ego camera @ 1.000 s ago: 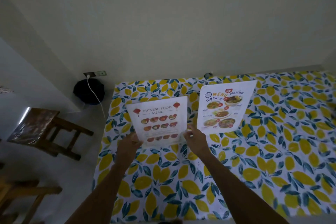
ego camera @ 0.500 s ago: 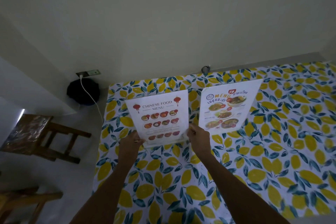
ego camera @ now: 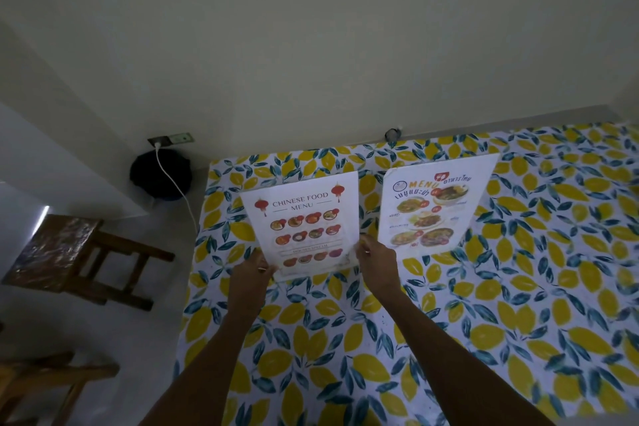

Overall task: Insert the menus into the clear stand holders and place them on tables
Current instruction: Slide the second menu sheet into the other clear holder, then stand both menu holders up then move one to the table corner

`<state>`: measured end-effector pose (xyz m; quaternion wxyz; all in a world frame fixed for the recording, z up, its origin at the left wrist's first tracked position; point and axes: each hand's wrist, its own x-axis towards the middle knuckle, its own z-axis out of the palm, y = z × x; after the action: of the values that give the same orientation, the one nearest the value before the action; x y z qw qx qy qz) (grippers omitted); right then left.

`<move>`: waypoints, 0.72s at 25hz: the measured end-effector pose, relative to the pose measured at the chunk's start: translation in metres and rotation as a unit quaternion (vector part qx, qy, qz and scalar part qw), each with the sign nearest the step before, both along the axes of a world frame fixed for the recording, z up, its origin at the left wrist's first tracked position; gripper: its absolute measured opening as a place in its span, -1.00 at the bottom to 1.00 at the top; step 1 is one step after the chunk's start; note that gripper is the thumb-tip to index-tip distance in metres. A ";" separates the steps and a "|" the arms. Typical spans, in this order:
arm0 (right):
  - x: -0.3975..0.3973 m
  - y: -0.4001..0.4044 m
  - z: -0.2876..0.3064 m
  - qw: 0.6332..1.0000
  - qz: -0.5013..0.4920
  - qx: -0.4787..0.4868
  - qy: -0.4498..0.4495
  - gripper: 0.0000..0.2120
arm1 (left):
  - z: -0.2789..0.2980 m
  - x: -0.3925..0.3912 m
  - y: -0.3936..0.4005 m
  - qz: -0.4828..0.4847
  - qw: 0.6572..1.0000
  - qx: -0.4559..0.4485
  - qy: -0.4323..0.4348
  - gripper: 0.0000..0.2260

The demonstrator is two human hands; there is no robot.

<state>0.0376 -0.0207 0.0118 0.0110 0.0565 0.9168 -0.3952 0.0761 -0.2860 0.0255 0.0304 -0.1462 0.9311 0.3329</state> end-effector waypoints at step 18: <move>0.047 0.120 0.056 0.956 0.205 0.206 -0.046 -0.50 | 0.027 0.068 0.109 0.009 0.993 -0.109 -0.037 -0.61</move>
<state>0.0846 0.0993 0.0680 0.1221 -0.1132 0.9687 -0.1841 0.1443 -0.1772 0.0520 0.0463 -0.1690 0.9587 0.2238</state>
